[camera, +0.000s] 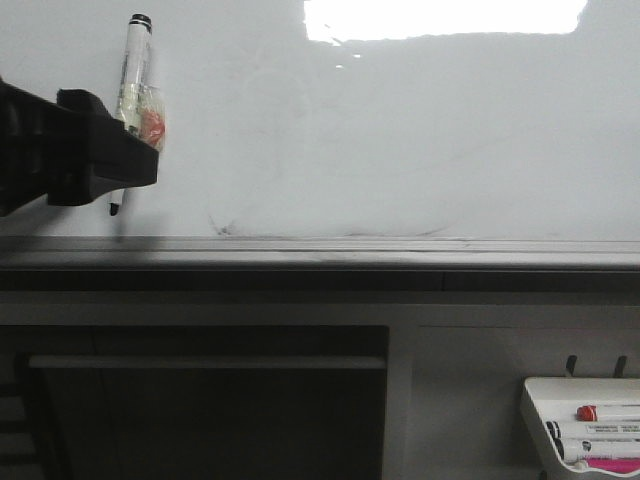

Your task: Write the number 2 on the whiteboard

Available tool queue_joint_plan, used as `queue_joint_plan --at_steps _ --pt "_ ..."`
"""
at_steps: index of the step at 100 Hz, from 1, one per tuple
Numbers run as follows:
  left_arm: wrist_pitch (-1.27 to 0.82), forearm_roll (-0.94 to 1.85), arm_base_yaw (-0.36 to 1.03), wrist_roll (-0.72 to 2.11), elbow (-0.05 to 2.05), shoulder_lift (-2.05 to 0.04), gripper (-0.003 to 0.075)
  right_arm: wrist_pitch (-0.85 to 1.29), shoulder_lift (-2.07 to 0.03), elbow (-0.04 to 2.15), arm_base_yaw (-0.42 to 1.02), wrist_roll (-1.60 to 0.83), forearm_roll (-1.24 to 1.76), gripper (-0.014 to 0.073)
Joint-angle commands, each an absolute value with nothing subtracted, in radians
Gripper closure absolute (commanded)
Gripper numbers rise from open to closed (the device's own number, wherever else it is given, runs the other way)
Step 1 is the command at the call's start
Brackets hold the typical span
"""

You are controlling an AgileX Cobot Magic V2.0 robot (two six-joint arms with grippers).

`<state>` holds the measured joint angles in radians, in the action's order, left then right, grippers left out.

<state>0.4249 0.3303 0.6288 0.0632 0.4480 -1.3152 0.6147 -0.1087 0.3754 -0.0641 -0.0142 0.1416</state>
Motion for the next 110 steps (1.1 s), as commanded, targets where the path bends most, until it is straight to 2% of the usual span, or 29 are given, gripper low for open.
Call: queue_joint_plan --at_steps 1,6,14,16,18,30,42,49,63,75,89,104,110 --pt "0.514 0.340 0.638 0.057 0.503 -1.340 0.0372 0.543 -0.131 0.410 -0.064 -0.016 0.145 0.0654" --pt "0.514 0.347 0.638 0.057 0.519 -1.361 0.0454 0.543 -0.131 0.410 -0.064 -0.016 0.145 0.0654" --pt "0.514 0.347 0.638 0.057 0.526 -1.373 0.0641 0.547 -0.131 0.410 -0.064 -0.016 0.147 0.0653" --pt "0.511 0.347 0.638 0.057 0.526 -1.375 0.0714 0.547 -0.131 0.410 -0.064 -0.016 0.149 0.0653" --pt "0.507 0.347 0.638 0.057 0.526 -1.375 0.0744 0.550 -0.132 0.410 -0.064 -0.016 0.153 0.0654" --pt "0.473 0.337 0.638 0.059 0.526 -1.361 0.0739 0.575 -0.155 0.410 -0.064 -0.065 0.263 0.0653" --pt "0.399 0.230 0.638 0.059 0.526 -1.294 0.0739 0.603 -0.226 0.412 -0.062 -0.358 0.485 0.0653" --pt "0.360 0.138 0.638 0.059 0.526 -1.238 0.0739 0.545 -0.260 0.412 -0.028 -0.434 0.631 0.0653" --pt "0.264 -0.023 0.638 0.059 0.526 -1.111 0.0739 0.488 -0.323 0.427 0.117 -0.622 0.751 0.0652" --pt "0.177 -0.128 0.640 0.059 0.526 -1.012 0.0739 0.425 -0.398 0.435 0.349 -0.659 0.751 0.0626" --pt "0.129 -0.204 0.692 0.059 0.522 -0.929 0.0739 0.270 -0.535 0.440 0.599 -0.771 0.751 0.0519" --pt "0.127 -0.356 0.824 0.059 0.457 -0.887 0.0739 0.084 -0.719 0.487 0.786 -0.820 0.751 0.0290" --pt "0.127 -0.404 0.872 0.059 0.423 -0.889 0.0739 0.079 -0.780 0.522 0.843 -0.820 0.751 0.0234"
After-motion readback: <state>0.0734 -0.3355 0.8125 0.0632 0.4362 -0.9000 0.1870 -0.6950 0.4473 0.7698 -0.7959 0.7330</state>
